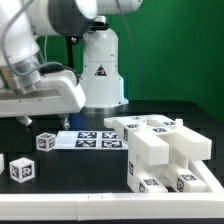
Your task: Assemble chair
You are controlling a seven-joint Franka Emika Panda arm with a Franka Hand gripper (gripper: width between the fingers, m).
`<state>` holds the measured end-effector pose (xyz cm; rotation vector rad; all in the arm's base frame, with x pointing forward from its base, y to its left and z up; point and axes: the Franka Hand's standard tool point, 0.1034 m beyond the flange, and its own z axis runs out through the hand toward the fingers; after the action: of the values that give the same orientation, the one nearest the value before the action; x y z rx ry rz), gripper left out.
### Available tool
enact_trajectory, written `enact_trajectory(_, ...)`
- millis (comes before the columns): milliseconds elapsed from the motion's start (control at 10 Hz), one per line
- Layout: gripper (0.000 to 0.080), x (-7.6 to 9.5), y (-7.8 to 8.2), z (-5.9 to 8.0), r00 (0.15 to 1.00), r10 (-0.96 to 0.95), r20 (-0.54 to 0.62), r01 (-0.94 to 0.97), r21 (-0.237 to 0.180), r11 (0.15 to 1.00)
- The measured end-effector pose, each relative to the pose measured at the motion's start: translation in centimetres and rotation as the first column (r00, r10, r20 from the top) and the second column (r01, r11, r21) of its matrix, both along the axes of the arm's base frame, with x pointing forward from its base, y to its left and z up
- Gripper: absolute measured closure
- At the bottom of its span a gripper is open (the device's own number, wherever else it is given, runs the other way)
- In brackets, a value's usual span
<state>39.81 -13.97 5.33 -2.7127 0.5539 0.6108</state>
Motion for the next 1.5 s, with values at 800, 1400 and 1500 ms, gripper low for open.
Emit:
enact_trajectory(800,0.0151,0.1,0.6,-1.4,0.896,0.077,-0.437,0.055,0.281,0.958)
enact_trajectory(1400,0.0151,-0.1,1.3,-1.9,0.876,0.099,-0.471,0.043,0.280,0.959)
enact_trajectory(1500,0.0151,-0.1,1.5,-2.0,0.872,0.113,-0.477,0.026,0.275,0.961)
